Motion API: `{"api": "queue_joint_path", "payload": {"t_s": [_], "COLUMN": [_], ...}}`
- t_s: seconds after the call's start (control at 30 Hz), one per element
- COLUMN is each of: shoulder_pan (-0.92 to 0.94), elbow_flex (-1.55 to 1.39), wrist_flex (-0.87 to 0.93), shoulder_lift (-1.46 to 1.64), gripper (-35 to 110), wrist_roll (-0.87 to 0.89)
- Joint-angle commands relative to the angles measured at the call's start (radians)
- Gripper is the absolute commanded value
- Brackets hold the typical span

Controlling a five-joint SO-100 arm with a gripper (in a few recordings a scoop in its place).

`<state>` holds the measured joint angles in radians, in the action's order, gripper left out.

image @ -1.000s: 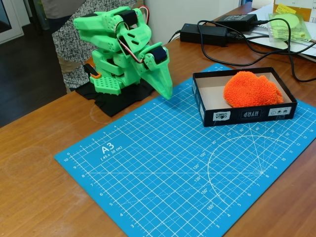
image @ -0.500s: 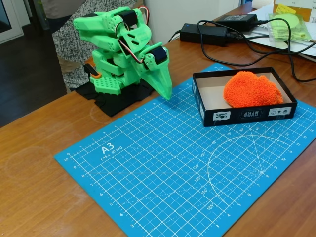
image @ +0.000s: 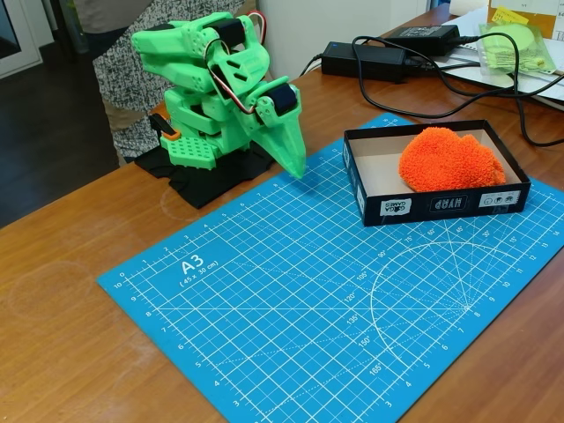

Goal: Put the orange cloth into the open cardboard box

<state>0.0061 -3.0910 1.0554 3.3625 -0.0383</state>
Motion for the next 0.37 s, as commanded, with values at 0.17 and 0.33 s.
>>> {"api": "queue_joint_path", "payload": {"t_s": [0.17, 0.33], "shoulder_pan": [0.021, 0.032], "elbow_flex": [0.000, 0.000], "wrist_flex": [-0.002, -0.002], "shoulder_lift": [0.011, 0.012], "gripper": [0, 0], "wrist_roll": [-0.006, 0.005]}}
